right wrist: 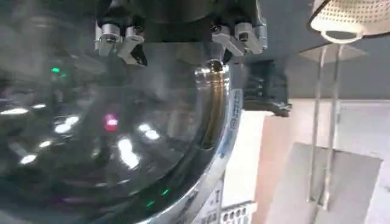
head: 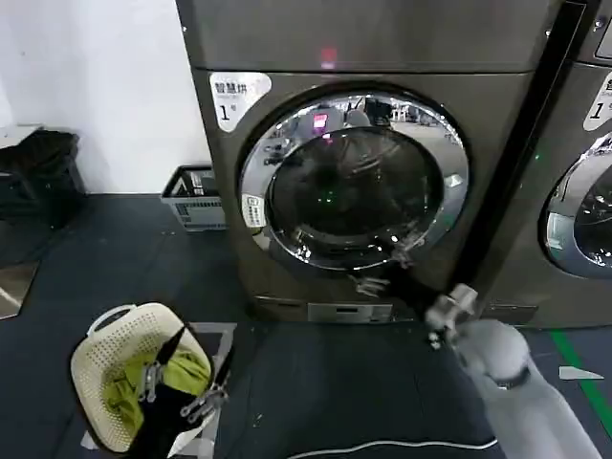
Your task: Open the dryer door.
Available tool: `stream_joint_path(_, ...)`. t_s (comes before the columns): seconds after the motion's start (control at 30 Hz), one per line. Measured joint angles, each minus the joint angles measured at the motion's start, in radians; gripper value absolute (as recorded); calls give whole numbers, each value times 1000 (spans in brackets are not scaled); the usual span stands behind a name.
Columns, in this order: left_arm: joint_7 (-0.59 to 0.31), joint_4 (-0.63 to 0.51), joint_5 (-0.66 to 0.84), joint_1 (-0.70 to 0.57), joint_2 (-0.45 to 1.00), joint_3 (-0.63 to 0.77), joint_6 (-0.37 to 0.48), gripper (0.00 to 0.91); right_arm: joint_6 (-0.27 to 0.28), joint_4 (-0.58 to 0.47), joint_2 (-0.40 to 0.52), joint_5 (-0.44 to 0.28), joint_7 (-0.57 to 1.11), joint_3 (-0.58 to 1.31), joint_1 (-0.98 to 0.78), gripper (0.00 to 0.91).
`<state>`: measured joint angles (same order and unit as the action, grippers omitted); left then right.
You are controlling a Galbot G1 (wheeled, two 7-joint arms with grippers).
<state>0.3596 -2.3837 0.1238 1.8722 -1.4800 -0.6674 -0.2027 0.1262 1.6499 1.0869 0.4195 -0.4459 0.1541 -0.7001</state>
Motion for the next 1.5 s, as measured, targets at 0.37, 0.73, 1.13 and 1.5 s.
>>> stream_joint_path(0.37,25,-6,-37,20,-4,3,-10,907,-3,-196,119,4,-22,-149,208,907)
stream_joint_path(0.73,47,-11,-64,28,-17,7,-16,907,-11,-326,184,18,-48,-198,311,907)
stream_joint_path(1.13,40,2,-67,31,-30,4,-28,907,-18,-389,248,25,-75,-225,365,907)
stream_joint_path(1.5,48,-2,-102,12,-23,-5,53,907,-11,-375,237,74,-202,-203,360,907)
